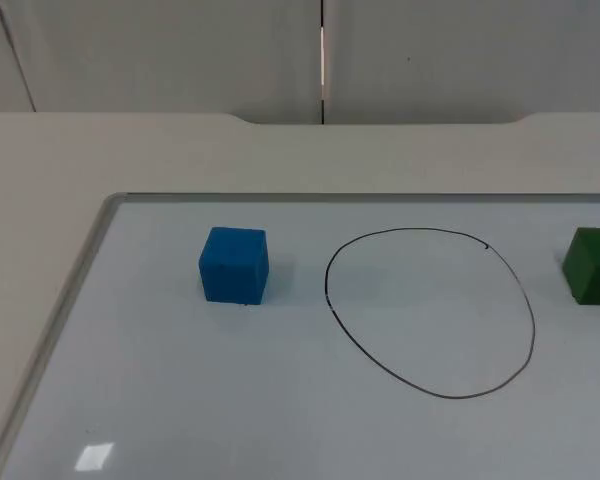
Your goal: Push the two cubes into the marked area.
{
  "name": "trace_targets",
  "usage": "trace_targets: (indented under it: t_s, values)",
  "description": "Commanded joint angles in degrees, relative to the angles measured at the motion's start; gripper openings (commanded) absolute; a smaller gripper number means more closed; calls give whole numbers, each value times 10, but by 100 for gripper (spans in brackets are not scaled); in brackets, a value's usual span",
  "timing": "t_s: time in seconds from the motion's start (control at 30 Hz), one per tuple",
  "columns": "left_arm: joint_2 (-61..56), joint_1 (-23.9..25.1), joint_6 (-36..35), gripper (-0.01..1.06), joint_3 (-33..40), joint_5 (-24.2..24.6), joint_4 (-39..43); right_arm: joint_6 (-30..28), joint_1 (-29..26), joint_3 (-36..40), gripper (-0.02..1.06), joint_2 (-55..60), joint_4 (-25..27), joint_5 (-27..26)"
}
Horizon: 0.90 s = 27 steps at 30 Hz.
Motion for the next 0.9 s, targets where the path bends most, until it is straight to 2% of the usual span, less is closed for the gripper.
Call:
trace_targets:
  t_s: [0.0, 0.1, 0.27, 0.5, 0.6, 0.67, 0.7, 0.83, 0.87]
  values:
    - [-2, 3, 1, 103, 3, -7, 0, 1, -3, 1, 105, -1, -1, -4]
    - [-2, 3, 1, 99, 2, -7, -5, 1, -3, 1, 105, -1, -1, -4]
    - [36, 3, 1, 78, -14, -18, -21, 1, -3, 1, 105, -1, -1, -4]
    - [106, 3, 1, 76, -21, -58, -29, 1, -3, 1, 105, -1, -1, -4]
    - [146, 3, 1, 76, -21, -106, -51, 1, -3, 1, 105, -1, -1, -4]
    - [169, 3, 3, 72, -21, -133, -59, 1, -3, 1, 105, -1, -1, -4]
    - [169, 3, 3, 72, -21, -133, -59, 1, -3, 1, 105, -1, -1, -4]
    - [215, 3, 19, 46, -21, -177, -63, 1, -3, 1, 105, -1, -1, -4]
    - [215, 3, 19, 46, -21, -177, -63, 1, -3, 1, 105, -1, -1, -4]
